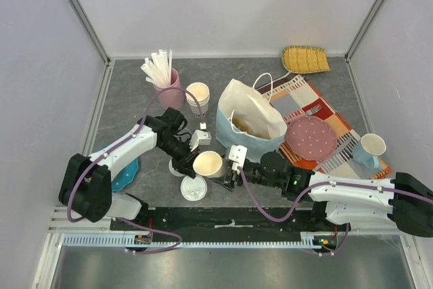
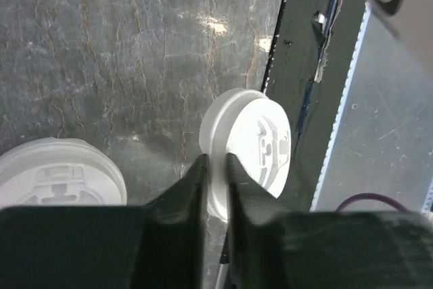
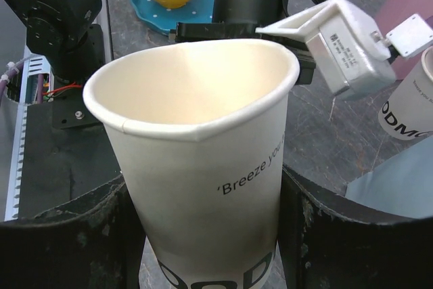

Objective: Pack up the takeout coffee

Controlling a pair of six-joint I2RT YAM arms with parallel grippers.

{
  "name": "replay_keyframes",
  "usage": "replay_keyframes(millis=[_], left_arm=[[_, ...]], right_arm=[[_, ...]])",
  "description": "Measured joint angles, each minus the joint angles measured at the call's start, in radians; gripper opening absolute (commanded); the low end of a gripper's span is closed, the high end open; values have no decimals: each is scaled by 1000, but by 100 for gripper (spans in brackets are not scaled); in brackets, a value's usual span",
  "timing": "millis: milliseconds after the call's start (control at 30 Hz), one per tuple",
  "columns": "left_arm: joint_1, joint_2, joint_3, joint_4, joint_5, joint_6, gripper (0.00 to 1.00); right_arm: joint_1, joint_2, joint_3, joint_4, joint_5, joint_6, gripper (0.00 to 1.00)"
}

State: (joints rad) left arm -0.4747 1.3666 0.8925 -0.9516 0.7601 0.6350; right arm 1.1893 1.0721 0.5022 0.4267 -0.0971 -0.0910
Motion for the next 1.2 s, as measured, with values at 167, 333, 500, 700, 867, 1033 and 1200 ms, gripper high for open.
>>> replay_keyframes(millis=[167,333,500,700,867,1033,1200], left_arm=[[4,26,-1,17,23,48,69],[4,-13,56,10,31,47,70],[19,-106,202,-16,26,42,61],[83,-211,361,-79,64,44,68],[89,-244,414,-137,181,50,97],[71,-246,374,-134,200,37,90],[39,-235,334,-117,163,24,56]], right_arm=[[0,-48,0,-26,5,-2,70],[0,-75,0,-39,13,-3,70],[0,-74,0,-51,12,-4,71],[0,-54,0,-40,3,-9,71],[0,-23,0,-24,-11,-10,71],[0,21,16,-10,-32,-18,71],[0,74,41,37,-49,-19,71]])
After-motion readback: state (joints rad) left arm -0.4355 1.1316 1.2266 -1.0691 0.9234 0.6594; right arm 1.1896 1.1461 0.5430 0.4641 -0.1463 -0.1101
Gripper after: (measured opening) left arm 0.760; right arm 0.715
